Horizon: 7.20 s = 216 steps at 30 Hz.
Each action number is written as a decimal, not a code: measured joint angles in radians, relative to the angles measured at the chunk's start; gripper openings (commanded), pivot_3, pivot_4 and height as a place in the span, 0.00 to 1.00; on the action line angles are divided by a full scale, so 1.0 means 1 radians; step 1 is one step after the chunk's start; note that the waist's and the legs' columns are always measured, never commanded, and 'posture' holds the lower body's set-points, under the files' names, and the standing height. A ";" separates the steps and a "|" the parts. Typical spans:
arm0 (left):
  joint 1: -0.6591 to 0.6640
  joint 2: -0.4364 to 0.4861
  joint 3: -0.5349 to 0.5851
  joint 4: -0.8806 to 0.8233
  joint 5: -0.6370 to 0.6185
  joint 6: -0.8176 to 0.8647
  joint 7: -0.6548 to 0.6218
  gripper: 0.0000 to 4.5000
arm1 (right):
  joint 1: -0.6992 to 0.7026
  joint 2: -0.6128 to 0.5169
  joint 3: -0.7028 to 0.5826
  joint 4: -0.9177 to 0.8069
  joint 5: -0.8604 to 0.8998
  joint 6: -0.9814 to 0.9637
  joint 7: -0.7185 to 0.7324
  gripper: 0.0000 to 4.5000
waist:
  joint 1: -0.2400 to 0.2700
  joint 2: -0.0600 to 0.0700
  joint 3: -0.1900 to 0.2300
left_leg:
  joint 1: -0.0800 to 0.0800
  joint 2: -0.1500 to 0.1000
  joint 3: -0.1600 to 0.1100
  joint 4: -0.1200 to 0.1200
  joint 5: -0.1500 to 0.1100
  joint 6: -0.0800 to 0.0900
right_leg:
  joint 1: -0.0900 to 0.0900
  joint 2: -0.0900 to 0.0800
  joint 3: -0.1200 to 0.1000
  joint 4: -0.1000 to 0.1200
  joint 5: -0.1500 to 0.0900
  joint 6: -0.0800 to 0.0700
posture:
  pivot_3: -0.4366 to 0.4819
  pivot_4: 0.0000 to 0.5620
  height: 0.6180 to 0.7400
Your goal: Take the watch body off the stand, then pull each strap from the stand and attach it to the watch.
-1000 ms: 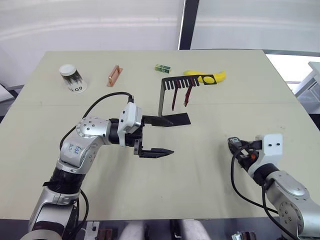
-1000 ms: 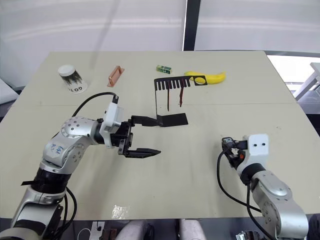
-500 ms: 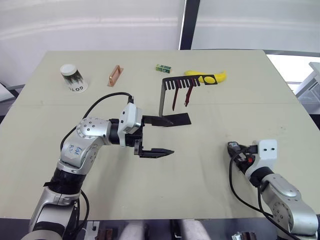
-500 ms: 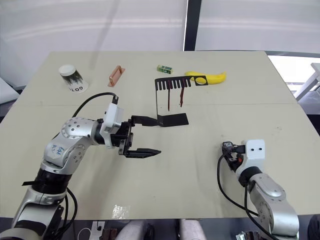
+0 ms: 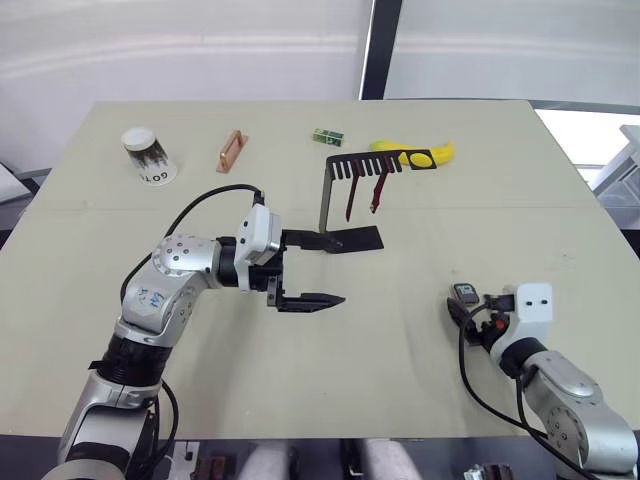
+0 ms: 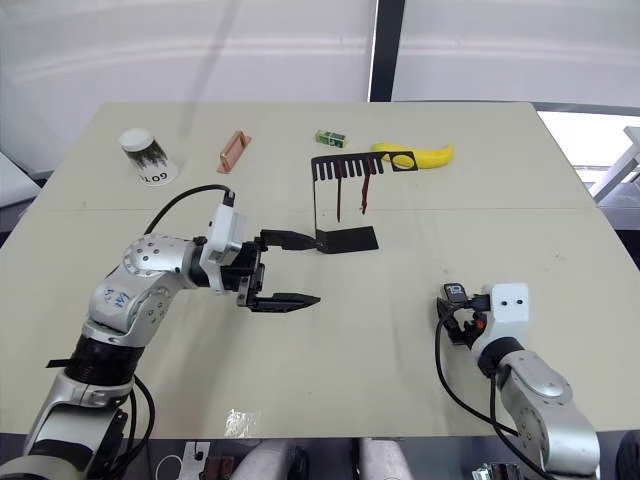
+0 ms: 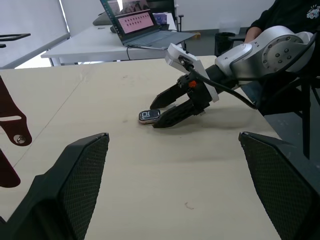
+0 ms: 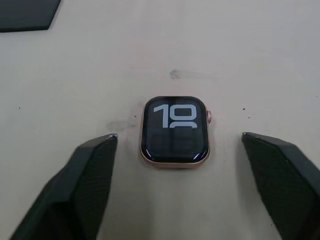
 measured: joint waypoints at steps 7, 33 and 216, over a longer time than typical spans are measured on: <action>0.187 0.076 0.163 -0.001 -0.002 0.040 0.108 1.00 | 0.266 -0.204 -0.356 -0.089 0.205 -0.009 0.287 0.99 | 0.004 0.000 0.000 | 0.001 0.000 0.000 -0.002 0.000 0.001 | 0.001 0.000 0.000 -0.001 0.000 0.000 | 0.48 0.27 1.00; 0.327 0.102 0.383 0.139 0.086 0.014 0.332 1.00 | 0.331 -0.266 -0.567 0.186 0.111 -0.308 0.488 0.99 | 0.048 -0.001 0.001 | 0.017 0.001 0.001 -0.010 -0.002 0.004 | 0.020 0.001 0.002 -0.014 0.001 0.002 | 0.48 0.27 1.00; -0.124 -0.565 0.056 0.357 0.483 0.019 1.028 0.00 | -0.680 0.226 0.496 0.073 -0.301 0.118 -0.286 0.02 | 0.019 -0.002 0.000 | -0.002 0.000 0.000 0.005 -0.001 0.001 | -0.001 0.000 -0.001 -0.001 0.002 0.003 | 0.48 0.27 1.00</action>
